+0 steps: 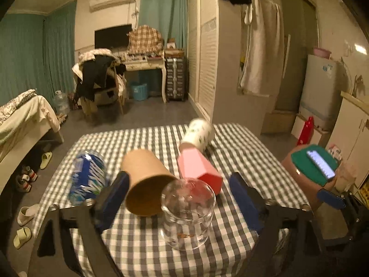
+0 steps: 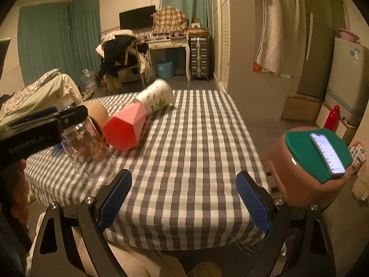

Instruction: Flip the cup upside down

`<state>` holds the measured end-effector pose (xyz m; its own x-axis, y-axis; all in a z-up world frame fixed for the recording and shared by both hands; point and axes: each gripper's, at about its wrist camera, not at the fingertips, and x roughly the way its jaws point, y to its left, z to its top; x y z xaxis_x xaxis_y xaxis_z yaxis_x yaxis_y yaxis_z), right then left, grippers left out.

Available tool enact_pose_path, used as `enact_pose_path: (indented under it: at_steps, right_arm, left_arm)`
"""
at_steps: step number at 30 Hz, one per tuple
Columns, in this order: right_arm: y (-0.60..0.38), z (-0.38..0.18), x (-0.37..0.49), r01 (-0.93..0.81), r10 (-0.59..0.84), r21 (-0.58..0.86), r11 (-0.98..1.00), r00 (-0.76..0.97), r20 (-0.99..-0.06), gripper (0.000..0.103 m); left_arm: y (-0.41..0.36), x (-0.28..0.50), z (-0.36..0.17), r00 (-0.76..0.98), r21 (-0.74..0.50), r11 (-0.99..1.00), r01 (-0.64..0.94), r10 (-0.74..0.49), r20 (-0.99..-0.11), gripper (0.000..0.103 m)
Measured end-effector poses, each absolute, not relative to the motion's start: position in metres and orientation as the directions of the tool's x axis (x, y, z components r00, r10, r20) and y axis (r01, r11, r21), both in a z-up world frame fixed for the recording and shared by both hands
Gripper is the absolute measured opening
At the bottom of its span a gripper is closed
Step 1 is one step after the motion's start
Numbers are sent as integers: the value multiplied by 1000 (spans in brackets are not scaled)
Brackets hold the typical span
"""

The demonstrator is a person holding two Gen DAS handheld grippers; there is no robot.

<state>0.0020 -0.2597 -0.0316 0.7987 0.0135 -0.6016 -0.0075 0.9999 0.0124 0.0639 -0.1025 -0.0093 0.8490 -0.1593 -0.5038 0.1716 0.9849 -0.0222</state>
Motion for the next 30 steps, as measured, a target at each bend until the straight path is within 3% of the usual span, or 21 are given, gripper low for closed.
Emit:
enact_pose_path:
  at_steps: [12, 19, 30]
  right_arm:
    - [-235, 14, -42, -55, 45, -6, 998, 872, -488, 92]
    - [-225, 20, -51, -51, 39, -13, 999, 884, -466, 103]
    - [-224, 19, -46, -47, 34, -17, 999, 880, -473, 103]
  left_arm:
    - [-60, -1, 6, 915, 39, 998, 45, -26, -402, 103]
    - [-37, -15, -9, 904, -4, 1000, -9, 6, -427, 103]
    - [-30, -19, -18, 895, -5, 1000, -24, 19, -446, 103]
